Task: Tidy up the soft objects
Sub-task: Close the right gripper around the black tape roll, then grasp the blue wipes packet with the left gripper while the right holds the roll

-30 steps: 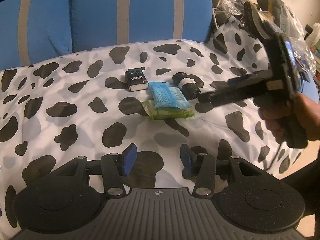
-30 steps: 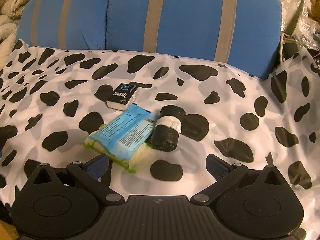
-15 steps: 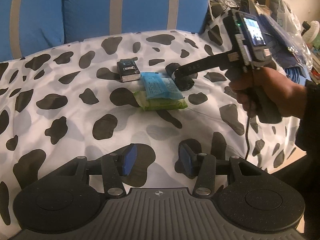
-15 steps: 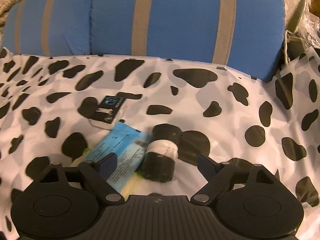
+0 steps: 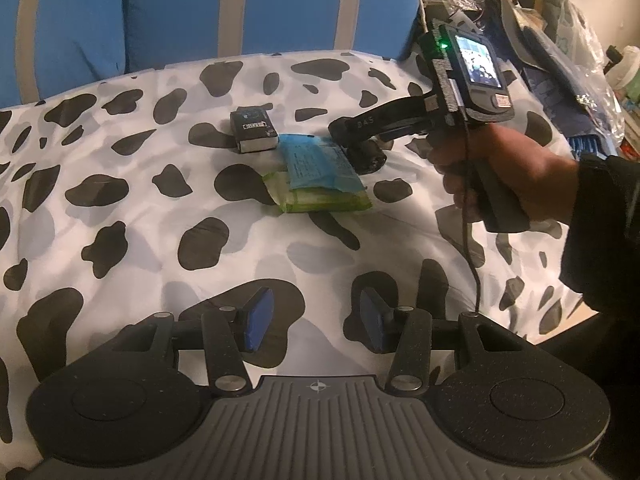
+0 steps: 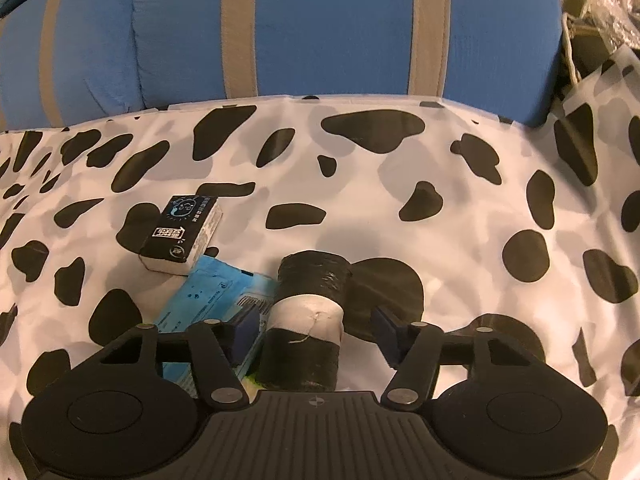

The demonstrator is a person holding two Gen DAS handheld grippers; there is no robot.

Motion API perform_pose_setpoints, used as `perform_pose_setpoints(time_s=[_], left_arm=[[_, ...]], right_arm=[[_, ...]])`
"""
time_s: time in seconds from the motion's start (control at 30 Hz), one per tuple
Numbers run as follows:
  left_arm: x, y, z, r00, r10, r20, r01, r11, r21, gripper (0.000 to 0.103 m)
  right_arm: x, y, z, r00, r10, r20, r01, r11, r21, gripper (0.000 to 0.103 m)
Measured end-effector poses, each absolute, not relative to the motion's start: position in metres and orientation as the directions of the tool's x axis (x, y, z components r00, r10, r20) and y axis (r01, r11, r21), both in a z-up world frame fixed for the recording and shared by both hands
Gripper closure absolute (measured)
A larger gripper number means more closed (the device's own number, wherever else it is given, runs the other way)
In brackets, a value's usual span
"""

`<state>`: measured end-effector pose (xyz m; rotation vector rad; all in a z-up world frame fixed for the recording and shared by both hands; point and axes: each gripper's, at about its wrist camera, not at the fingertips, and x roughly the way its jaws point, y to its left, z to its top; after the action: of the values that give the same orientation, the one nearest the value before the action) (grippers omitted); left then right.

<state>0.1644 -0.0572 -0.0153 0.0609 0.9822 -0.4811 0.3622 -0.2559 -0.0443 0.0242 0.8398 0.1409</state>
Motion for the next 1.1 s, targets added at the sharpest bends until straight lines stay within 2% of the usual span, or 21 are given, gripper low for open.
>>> perform_pose_setpoints(time_s=[0.2,0.53,1.1], left_arm=[[0.165,-0.059,-0.016,0.455,-0.362,-0.814,0.421,0.892,-0.162,0.056],[0.165,-0.062,-0.021,0.447,-0.357,-0.820,0.428,0.890,-0.154,0.056],[0.165,-0.076,-0.024,0.494,-0.348,-0.797,0.457,0.883,-0.102,0.056]], right_arm=[[0.365,-0.252,-0.050,0.635,0.160,-0.755,-0.139,0.986,0.092,0.057],[0.360,-0.254,-0.042,0.648,0.138,-0.749,-0.140,0.988,0.061,0.059],[0.320,-0.264,-0.004,0.693,0.183,-0.697,-0.204,0.978,0.053,0.059]])
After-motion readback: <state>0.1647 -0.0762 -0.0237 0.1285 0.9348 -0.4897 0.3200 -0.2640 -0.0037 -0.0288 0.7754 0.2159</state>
